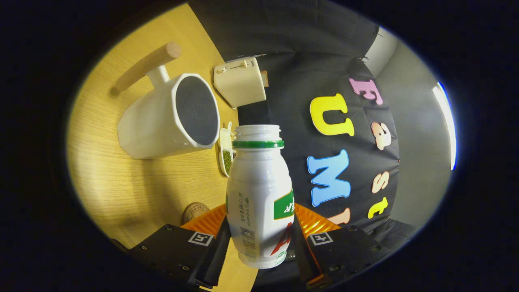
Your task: Take the bottle from table, then pour the juice into the cup, finally place the bottle on the coaster
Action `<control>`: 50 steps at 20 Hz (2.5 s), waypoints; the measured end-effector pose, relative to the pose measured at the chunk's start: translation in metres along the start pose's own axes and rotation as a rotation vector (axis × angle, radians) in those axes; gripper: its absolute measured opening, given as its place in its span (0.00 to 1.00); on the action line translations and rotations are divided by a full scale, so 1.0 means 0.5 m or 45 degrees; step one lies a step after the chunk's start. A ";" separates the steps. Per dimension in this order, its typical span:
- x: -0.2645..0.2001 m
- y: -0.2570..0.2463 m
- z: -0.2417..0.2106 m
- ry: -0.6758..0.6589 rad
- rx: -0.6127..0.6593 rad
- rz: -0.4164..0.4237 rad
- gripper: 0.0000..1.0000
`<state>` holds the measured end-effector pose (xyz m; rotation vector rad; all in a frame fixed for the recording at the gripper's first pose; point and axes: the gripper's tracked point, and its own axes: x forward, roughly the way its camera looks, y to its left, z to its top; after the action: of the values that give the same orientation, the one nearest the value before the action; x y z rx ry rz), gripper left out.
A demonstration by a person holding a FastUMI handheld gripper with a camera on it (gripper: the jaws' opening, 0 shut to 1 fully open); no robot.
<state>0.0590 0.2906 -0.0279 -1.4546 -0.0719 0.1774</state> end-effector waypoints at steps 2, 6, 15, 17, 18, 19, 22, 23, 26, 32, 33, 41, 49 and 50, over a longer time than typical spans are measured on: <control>0.000 -0.003 0.001 0.002 -0.032 -0.010 0.71; 0.001 -0.007 0.003 0.001 -0.105 -0.021 0.71; 0.008 -0.017 0.013 -0.002 -0.221 -0.043 0.71; 0.013 -0.012 0.016 -0.003 -0.239 -0.036 0.71; 0.014 -0.011 0.017 -0.001 -0.250 -0.033 0.71; 0.014 -0.011 0.015 -0.001 -0.260 -0.036 0.71; 0.018 -0.020 0.018 0.000 -0.303 -0.058 0.71; 0.019 -0.020 0.019 0.001 -0.314 -0.063 0.71; 0.020 -0.020 0.022 0.003 -0.332 -0.057 0.71; 0.022 -0.030 0.032 0.001 -0.367 -0.064 0.71; 0.022 -0.034 0.032 0.002 -0.374 -0.069 0.71; 0.018 -0.052 0.036 0.008 -0.417 -0.091 0.71; 0.014 -0.071 0.039 0.006 -0.457 -0.112 0.71; 0.013 -0.073 0.041 0.006 -0.466 -0.118 0.71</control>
<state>0.0651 0.3079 0.0102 -1.8121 -0.1748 0.0869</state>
